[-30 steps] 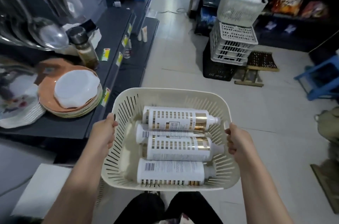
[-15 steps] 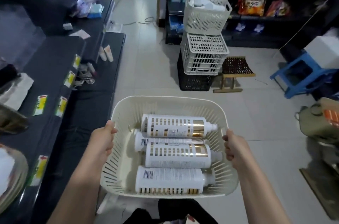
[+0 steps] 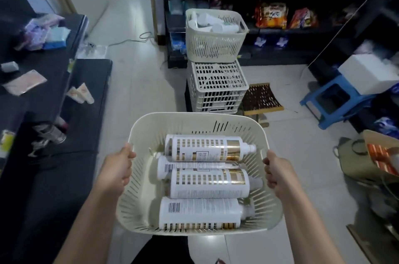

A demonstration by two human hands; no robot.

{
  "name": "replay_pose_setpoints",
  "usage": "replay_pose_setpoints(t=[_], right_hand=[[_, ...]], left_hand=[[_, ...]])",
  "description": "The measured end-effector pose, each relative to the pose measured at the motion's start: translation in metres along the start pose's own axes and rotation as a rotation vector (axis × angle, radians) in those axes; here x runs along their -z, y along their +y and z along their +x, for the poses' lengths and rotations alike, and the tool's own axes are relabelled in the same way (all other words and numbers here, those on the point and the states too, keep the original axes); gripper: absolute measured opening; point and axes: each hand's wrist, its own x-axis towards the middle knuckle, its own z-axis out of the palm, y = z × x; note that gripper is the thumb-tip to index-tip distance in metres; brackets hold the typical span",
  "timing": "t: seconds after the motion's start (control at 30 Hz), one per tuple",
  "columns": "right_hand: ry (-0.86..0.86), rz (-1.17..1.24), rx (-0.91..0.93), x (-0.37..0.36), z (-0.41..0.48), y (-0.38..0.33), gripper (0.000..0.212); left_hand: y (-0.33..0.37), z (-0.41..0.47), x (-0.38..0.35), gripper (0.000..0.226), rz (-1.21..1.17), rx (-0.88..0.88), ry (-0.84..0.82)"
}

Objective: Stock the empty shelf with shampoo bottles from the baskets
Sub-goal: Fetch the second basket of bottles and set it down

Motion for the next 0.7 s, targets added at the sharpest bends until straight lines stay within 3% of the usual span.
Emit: replay_pose_setpoints(t=[0.4,0.7], right_hand=[[0.042,0.053,-0.03,-0.02,0.145,-0.16,0.04],[-0.023,0.038,-0.035,-0.023,0.277,-0.269,0.041]], left_hand=[[0.156,0.151,-0.126,0.036,-0.03,0.003,-0.037],[0.224,0.237,-0.219,0.037,-0.063,0.028,-0.016]])
